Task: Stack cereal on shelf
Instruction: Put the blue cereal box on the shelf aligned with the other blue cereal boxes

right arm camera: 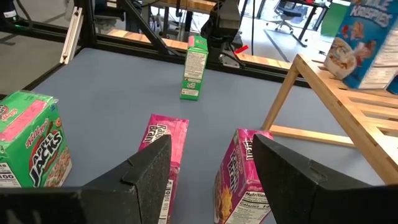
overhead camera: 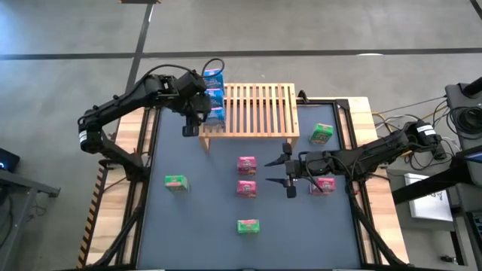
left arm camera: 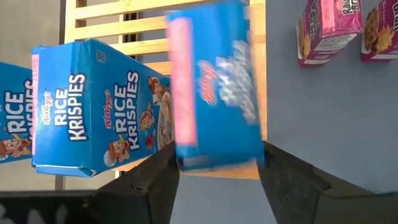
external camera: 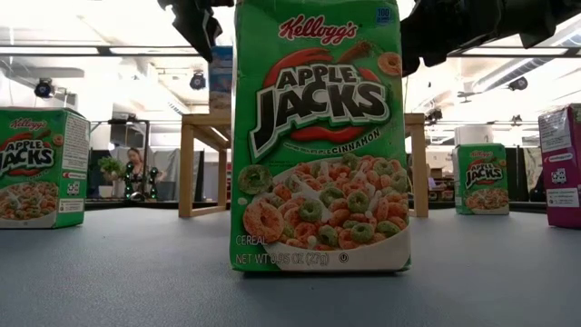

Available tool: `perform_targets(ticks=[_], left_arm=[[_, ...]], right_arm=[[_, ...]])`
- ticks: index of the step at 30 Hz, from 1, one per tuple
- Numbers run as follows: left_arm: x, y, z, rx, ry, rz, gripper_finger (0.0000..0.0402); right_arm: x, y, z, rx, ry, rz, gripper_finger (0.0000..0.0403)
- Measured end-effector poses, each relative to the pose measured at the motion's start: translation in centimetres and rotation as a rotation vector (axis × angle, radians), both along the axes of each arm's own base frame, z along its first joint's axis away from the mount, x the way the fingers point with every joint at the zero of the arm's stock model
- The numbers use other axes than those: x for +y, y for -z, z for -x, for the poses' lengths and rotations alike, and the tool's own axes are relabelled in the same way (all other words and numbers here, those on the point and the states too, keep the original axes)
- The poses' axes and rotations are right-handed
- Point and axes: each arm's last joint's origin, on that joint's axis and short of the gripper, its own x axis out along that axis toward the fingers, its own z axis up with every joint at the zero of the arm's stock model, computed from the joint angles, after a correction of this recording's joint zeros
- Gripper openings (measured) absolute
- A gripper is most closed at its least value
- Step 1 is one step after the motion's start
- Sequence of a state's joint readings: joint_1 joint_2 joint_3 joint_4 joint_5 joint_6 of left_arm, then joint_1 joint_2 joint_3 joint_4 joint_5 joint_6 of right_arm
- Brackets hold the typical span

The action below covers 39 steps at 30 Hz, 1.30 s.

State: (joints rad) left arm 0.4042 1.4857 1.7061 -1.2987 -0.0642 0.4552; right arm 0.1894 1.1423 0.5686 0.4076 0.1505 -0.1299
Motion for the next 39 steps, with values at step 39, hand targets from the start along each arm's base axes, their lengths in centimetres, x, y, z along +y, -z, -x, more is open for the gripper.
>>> perform_targets(ticks=[39], left_arm=[[-0.6,-1.8,2.6,-0.049,-0.13,-0.049,0.0206]], right_arm=[[0.0,0.1,0.0,0.009,0.003,-0.014,0.0215]])
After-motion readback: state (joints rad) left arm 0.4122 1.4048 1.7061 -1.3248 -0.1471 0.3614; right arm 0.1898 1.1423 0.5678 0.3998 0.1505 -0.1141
